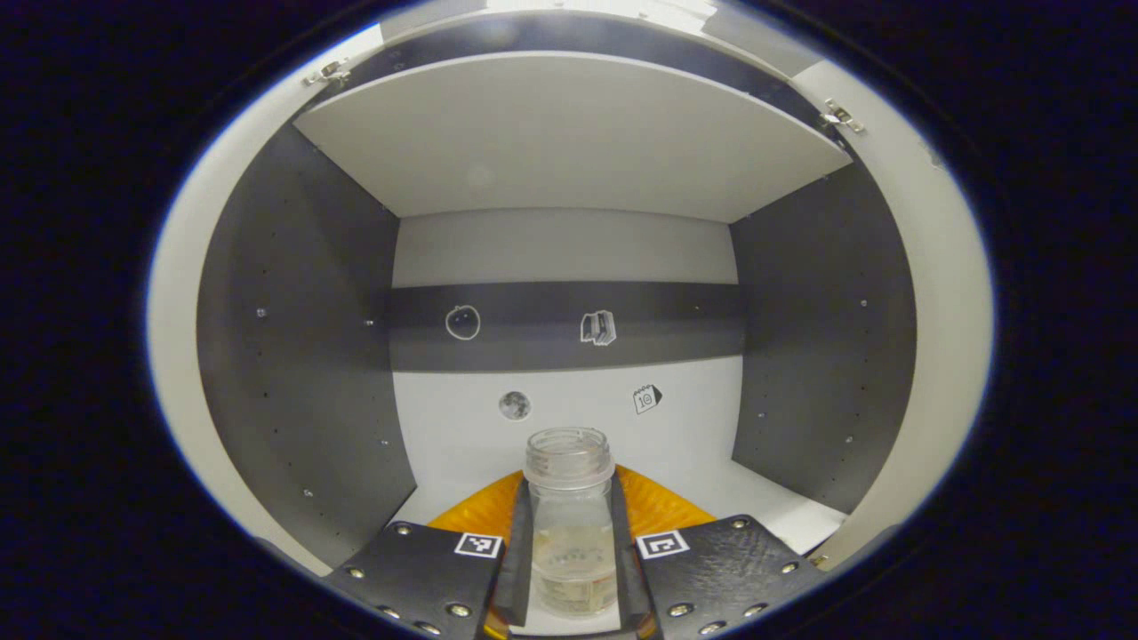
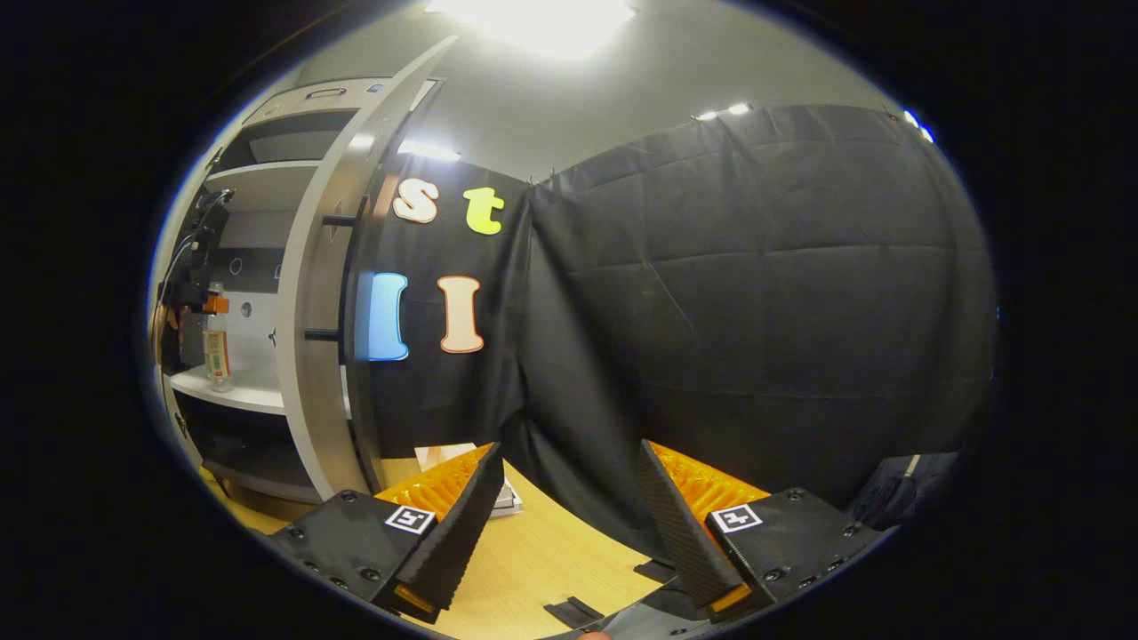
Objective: Grasp the bottle in the cabinet with the left hand and place it on the coaster, then close the right door with the right hand and the left door with the left hand.
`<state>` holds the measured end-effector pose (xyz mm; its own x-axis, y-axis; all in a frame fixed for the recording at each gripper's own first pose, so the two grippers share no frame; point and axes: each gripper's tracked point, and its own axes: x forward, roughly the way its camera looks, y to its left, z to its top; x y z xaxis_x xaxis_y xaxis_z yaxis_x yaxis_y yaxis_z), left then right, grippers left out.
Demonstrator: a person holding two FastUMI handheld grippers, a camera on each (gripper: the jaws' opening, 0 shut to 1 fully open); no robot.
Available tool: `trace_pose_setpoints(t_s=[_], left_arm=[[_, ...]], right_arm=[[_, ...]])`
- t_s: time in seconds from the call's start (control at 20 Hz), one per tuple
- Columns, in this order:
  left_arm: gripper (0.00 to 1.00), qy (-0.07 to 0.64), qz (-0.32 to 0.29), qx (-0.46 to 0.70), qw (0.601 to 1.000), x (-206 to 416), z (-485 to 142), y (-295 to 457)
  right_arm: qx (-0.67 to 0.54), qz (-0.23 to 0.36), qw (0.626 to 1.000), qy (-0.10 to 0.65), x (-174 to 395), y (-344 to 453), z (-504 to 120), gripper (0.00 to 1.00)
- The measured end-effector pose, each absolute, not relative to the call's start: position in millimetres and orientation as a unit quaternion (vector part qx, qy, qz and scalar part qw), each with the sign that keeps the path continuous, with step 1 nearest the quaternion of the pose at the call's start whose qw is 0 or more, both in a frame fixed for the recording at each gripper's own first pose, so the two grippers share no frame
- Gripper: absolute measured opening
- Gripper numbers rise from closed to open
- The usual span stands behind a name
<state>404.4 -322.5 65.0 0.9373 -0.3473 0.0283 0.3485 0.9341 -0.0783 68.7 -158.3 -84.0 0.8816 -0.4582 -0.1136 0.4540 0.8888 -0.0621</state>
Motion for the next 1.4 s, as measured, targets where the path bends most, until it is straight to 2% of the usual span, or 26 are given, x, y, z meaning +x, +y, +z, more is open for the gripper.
trace_pose_setpoints(t_s=[0.1,0.15,0.65,1.3,1.4], left_arm=[[0.39,-0.015,-0.18,-0.042,0.983,388.6,72.2,-317.3],[0.39,-0.018,-0.181,-0.043,0.982,380.4,75.7,-314.2],[0.4,-0.04,-0.193,-0.054,0.979,304.0,81.4,-303.4],[0.4,-0.01,-0.206,-0.067,0.976,229.6,7.8,-316.1],[0.4,-0.007,-0.205,-0.071,0.976,222.1,-4.0,-313.3]], right_arm=[[-0.018,-0.227,0.972,0.062,60.9,-157.7,-82.5,0.97],[-0.018,-0.222,0.973,0.061,56.1,-158.2,-83.4,0.94],[-0.011,-0.182,0.981,0.067,23.7,-164.1,-82.6,0.94],[-0.02,-0.129,0.988,0.086,8.8,-163.6,-87.5,0.94],[-0.016,-0.122,0.989,0.085,6.3,-161.0,-86.7,0.96]])
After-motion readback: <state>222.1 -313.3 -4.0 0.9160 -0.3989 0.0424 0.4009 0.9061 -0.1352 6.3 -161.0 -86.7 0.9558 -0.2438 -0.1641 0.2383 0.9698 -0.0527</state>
